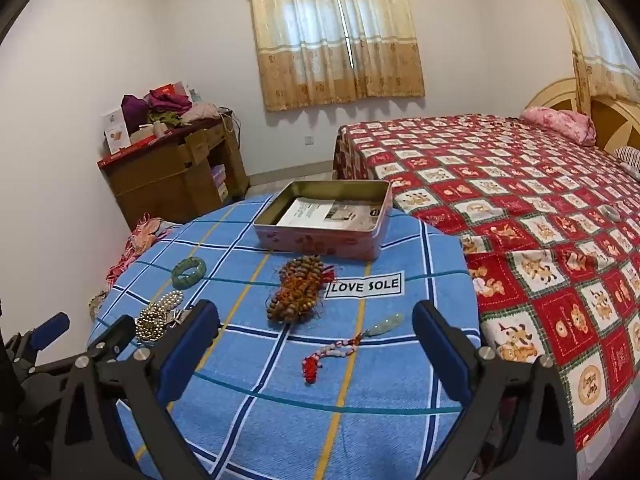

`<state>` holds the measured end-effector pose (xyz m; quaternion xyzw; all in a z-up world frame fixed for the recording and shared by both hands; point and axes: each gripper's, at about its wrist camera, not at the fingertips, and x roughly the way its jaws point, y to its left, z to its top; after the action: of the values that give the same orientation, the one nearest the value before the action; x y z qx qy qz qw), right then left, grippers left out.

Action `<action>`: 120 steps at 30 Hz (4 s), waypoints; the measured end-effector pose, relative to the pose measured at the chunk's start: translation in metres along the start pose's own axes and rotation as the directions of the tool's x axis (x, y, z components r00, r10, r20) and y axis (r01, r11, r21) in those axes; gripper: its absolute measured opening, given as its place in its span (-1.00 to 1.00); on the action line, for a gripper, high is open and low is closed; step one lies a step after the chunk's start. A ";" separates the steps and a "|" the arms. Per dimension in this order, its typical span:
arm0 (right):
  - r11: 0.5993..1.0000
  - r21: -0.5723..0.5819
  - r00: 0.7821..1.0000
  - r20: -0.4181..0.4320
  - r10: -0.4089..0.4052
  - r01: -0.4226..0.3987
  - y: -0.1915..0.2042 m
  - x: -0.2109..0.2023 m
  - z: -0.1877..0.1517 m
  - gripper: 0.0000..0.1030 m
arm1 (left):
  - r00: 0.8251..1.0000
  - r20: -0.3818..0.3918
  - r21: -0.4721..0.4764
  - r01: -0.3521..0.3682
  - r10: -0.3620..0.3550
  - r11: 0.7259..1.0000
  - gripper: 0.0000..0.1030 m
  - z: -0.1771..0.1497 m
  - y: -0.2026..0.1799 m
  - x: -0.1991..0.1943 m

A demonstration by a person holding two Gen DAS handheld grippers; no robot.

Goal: Organize jewelry

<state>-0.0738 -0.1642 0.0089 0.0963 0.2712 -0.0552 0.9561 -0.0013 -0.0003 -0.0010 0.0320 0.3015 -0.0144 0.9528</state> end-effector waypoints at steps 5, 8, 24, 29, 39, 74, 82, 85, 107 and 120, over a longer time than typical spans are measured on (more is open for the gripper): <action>1.000 -0.004 0.999 0.033 0.000 0.000 -0.003 0.002 -0.002 0.94 | 0.999 -0.014 -0.036 0.045 -0.046 0.998 0.97 0.000 0.006 0.002; 1.000 -0.001 0.999 0.046 -0.004 0.004 -0.001 -0.006 0.001 0.94 | 0.999 0.007 -0.038 0.051 -0.051 0.998 0.97 0.003 0.009 -0.002; 0.999 -0.035 0.995 0.094 -0.033 0.036 0.002 -0.012 0.008 0.94 | 0.992 0.073 -0.027 0.107 -0.105 0.994 0.97 0.005 0.006 -0.020; 0.999 -0.027 0.995 0.092 -0.036 0.039 0.000 -0.013 0.008 0.94 | 0.995 0.058 -0.011 0.081 -0.080 0.997 0.97 0.003 0.004 -0.017; 0.999 -0.021 0.994 0.100 -0.034 0.036 -0.001 -0.016 0.010 0.94 | 0.996 0.063 -0.002 0.066 -0.065 0.998 0.97 0.003 0.001 -0.019; 0.999 -0.016 0.995 0.097 -0.030 0.032 0.002 -0.014 0.006 0.94 | 0.995 0.064 -0.025 0.073 -0.072 0.997 0.97 0.003 0.008 -0.016; 1.000 -0.023 0.999 0.043 -0.004 0.005 0.006 0.005 0.003 0.93 | 0.996 0.010 -0.048 0.090 -0.089 0.995 0.97 -0.002 0.022 0.004; 1.000 -0.024 1.000 0.007 0.010 -0.009 0.007 0.015 0.001 0.77 | 0.996 -0.022 -0.068 0.084 -0.086 0.994 0.97 -0.006 0.031 0.015; 0.989 0.106 0.945 -0.299 0.135 -0.108 -0.002 0.148 0.035 0.36 | 0.924 -0.317 -0.129 0.181 -0.213 0.975 0.51 0.075 0.048 0.200; 0.998 0.046 0.908 -0.414 0.065 -0.050 0.001 0.200 0.020 0.46 | 0.903 -0.417 0.012 0.116 -0.100 0.993 0.52 0.067 0.016 0.238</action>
<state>0.1060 -0.1781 -0.0802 0.1301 0.4640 -0.0100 0.8762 0.2328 0.0093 -0.0825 0.0352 0.4982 -0.0655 0.8638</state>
